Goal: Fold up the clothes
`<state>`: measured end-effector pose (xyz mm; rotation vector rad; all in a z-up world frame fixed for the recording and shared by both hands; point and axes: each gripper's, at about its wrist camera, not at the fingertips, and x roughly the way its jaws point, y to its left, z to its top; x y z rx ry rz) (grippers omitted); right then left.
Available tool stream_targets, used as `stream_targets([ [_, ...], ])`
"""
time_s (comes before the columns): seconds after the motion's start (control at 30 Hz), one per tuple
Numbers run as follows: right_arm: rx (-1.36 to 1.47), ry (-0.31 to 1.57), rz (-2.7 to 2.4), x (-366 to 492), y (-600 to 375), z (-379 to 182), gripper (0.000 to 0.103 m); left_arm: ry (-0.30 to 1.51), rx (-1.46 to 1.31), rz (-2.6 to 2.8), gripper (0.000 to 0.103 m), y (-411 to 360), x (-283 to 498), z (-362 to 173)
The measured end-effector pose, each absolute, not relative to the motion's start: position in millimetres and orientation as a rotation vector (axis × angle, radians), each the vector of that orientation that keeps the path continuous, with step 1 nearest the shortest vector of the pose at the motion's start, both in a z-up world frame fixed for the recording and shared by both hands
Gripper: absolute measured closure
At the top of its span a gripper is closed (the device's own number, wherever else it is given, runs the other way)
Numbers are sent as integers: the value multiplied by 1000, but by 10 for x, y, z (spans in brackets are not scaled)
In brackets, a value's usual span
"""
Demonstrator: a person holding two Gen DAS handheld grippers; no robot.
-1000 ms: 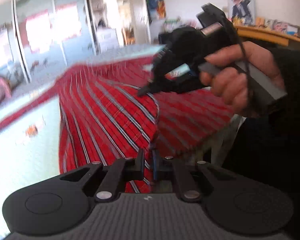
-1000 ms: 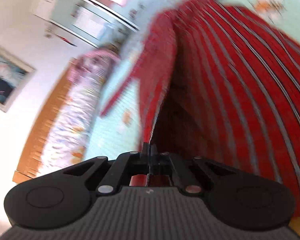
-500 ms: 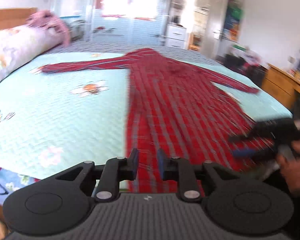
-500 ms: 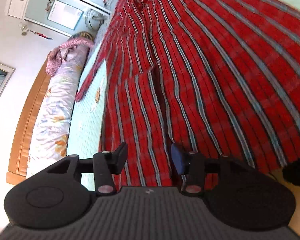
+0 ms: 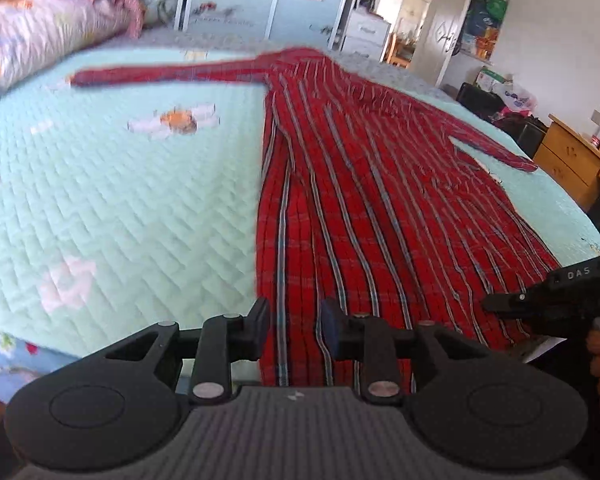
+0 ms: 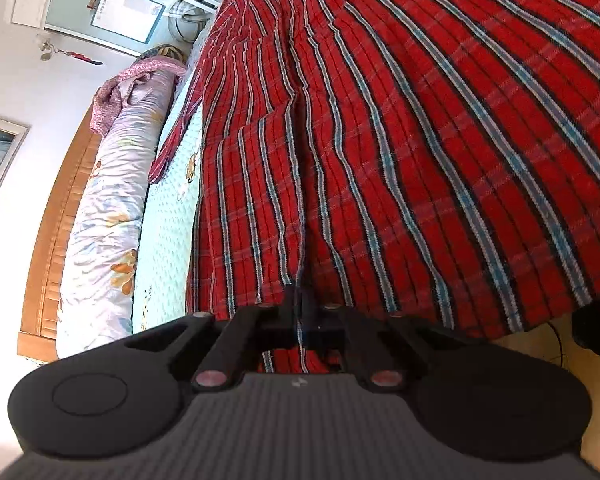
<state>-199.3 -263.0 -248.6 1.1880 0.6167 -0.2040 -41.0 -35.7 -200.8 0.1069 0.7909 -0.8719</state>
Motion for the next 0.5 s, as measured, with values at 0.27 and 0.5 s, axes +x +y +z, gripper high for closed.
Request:
stream_targets([
  [0.27, 1251, 627, -210, -2164, -2670, -2502, 69, 843, 103, -788, 53, -272, -363, -2088],
  [0.5, 1267, 647, -188, -2153, -2671, -2589, 65, 907, 39, -806, 50, -319, -262, -2182],
])
